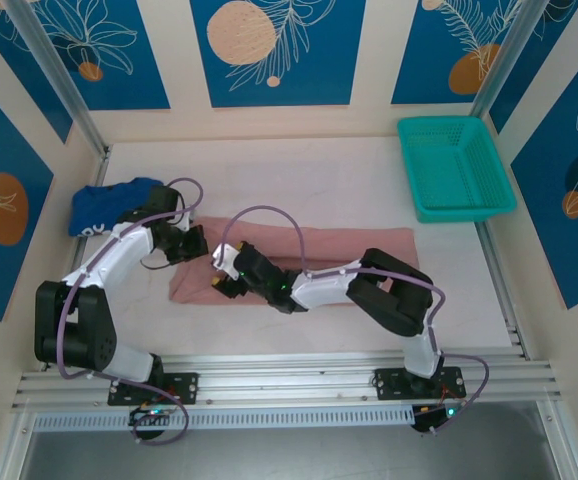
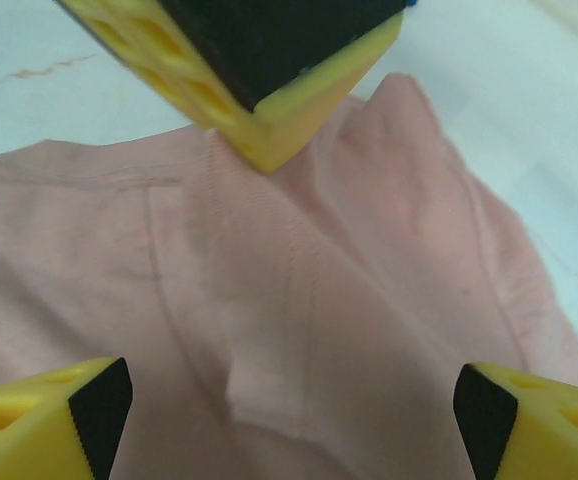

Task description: Fold the inside-out t-shirt

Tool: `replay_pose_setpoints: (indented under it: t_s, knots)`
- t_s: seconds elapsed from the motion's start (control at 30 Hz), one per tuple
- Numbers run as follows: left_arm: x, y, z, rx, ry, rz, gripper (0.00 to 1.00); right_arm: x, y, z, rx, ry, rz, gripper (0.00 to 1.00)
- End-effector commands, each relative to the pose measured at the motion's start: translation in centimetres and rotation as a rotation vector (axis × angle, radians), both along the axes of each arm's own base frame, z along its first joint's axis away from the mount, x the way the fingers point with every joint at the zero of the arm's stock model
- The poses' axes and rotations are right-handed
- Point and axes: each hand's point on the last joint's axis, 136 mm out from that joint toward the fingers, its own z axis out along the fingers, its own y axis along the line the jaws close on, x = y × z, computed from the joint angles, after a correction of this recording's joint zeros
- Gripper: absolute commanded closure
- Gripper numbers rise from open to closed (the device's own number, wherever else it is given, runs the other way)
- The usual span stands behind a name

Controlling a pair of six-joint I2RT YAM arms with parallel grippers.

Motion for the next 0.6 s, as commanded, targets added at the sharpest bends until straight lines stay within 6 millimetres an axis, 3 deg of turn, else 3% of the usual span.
replay_pose_setpoints:
  t_s: [0.0,0.2,0.37,0.57]
  knots:
    - [-0.3,-0.5,-0.1,-0.018,0.006,-0.012,1.00,2.2,1.2,3.0,0.025,-0.196,-0.066,0.14]
    - [-0.2,-0.4,0.1,-0.015,0.007,-0.012,1.00,3.3,2.1,2.4,0.003,-0.247,-0.088,0.14]
    - [-0.1,-0.3,0.2,-0.010,0.006,-0.008,1.00,4.1,1.6,2.1,-0.022,-0.282,-0.140,0.15]
    - [0.0,0.0,0.3,0.007,0.006,-0.003,1.00,3.3,0.5,2.8,-0.039,-0.299,-0.152,0.32]
